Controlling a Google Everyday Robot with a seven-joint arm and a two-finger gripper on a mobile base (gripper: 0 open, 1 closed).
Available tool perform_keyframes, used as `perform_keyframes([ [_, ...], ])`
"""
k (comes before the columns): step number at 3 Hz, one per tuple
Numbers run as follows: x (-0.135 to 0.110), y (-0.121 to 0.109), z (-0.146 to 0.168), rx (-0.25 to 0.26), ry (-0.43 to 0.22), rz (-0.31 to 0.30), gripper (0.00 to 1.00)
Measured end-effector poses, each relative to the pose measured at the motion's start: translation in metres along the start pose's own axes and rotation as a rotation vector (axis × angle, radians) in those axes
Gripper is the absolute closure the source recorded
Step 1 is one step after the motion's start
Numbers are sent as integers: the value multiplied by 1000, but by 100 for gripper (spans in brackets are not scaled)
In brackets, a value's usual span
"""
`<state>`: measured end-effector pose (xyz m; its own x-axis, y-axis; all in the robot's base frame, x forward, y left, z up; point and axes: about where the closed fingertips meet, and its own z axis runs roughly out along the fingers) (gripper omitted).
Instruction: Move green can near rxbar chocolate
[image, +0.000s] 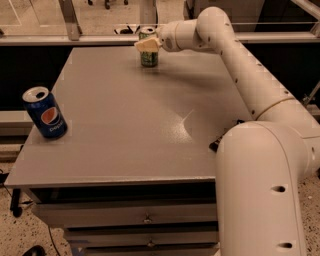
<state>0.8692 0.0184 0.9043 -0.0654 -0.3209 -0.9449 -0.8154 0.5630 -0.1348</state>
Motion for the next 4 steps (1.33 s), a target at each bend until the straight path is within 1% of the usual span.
perform_keyframes([
  [1,0,2,-5,-11,8,3,64],
  [2,-2,12,-25,-47,6,13,87],
  [3,-4,30,-59,-111,1,23,100],
  [4,3,53,-115,-185,-5,35,100],
])
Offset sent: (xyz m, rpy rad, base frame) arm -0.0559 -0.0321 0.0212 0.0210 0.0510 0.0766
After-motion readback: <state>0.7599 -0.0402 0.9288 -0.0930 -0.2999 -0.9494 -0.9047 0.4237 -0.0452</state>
